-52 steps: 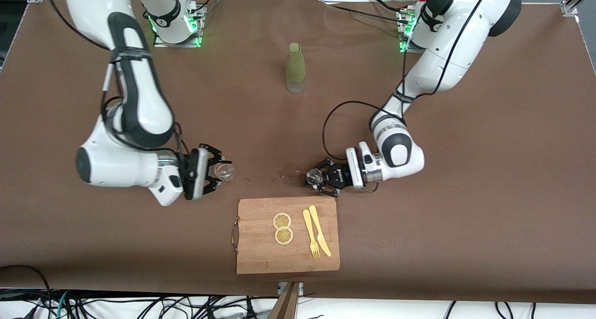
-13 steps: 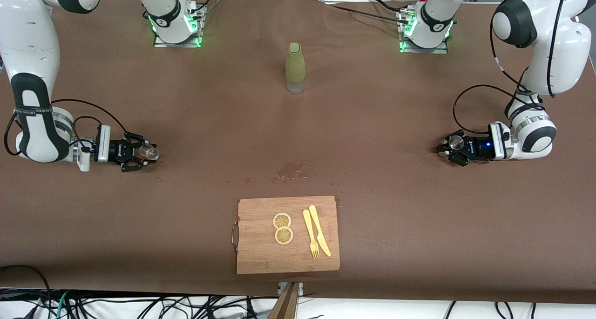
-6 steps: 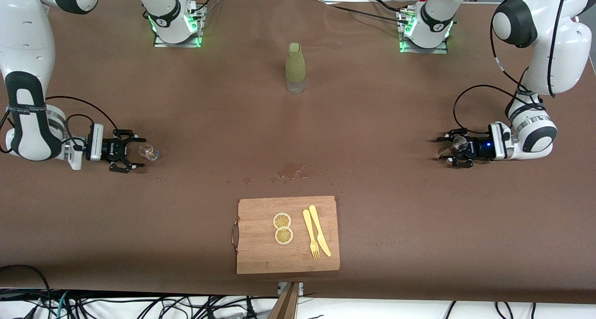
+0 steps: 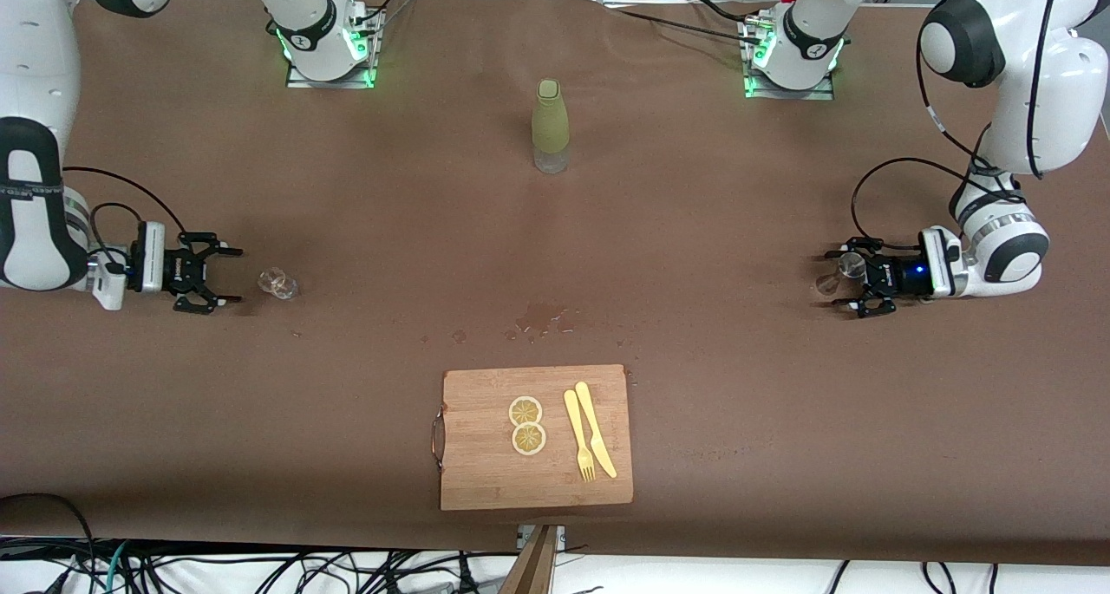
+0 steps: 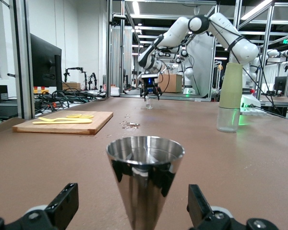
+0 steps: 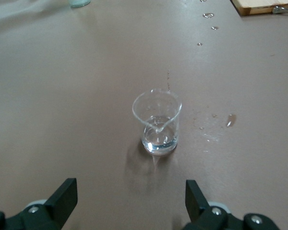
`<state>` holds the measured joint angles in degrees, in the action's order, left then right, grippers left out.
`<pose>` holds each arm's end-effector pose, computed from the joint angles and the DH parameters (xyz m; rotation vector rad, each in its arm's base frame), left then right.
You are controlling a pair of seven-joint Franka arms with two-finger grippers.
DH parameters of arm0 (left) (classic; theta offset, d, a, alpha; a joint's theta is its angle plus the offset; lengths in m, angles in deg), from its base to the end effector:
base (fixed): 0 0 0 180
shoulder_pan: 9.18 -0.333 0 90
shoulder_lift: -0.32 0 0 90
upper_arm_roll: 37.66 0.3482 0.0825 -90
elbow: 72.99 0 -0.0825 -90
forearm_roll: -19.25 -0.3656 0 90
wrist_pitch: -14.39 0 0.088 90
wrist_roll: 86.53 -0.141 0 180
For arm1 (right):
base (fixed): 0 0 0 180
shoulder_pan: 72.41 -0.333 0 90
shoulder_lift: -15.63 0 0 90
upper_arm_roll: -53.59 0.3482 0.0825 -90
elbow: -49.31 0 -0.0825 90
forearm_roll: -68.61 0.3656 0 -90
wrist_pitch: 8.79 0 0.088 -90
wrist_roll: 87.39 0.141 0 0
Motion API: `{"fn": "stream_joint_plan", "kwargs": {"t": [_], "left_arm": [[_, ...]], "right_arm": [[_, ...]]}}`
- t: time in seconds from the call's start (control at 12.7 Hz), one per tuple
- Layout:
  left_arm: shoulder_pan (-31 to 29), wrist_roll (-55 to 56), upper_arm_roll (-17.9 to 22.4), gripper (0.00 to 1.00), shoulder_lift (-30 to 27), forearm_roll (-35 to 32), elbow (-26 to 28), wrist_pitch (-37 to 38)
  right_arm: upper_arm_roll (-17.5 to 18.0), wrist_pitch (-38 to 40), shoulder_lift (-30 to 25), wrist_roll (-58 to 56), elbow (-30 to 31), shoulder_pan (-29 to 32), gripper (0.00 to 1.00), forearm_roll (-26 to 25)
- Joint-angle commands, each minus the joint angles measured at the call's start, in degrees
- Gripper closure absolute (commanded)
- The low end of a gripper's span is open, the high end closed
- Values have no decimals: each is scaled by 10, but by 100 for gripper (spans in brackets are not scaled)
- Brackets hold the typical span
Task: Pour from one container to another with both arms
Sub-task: 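Open the right gripper off the glass while the left gripper releases the jigger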
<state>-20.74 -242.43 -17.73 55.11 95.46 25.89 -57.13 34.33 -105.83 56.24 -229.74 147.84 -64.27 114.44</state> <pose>0.5495 0.1319 0.1036 1.3320 -1.2190 1.1740 0.5721 -0.1756 0.1831 -1.6645 -1.7469 -0.5520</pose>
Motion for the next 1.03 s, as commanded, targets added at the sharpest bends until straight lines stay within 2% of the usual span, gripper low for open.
{"fn": "stream_joint_plan", "kwargs": {"t": [0.0, 0.16, 0.32, 0.47, 0.63, 0.95], "left_arm": [[-2, 9, 19, 0, -42, -61, 2, -8], [-6, 52, 32, 0, -74, -104, 2, -13], [-20, 96, 34, 0, -128, -145, 2, -67], [-21, 174, 34, 0, -189, -199, 3, -106], [-21, 279, 29, 0, -248, -255, 3, -150], [-20, 566, -26, 0, -370, -401, 5, -212]], "right_arm": [[7, 8, -70, 96, 13, -2, 0, -66], [17, 8, -107, 174, 16, -8, 0, -95], [46, 8, -145, 271, 16, -8, 0, -142], [76, 8, -173, 363, 16, -8, 0, -165], [116, 0, -195, 458, 16, -9, 0, -185], [227, -30, -261, 736, 15, -21, 0, -314]]}}
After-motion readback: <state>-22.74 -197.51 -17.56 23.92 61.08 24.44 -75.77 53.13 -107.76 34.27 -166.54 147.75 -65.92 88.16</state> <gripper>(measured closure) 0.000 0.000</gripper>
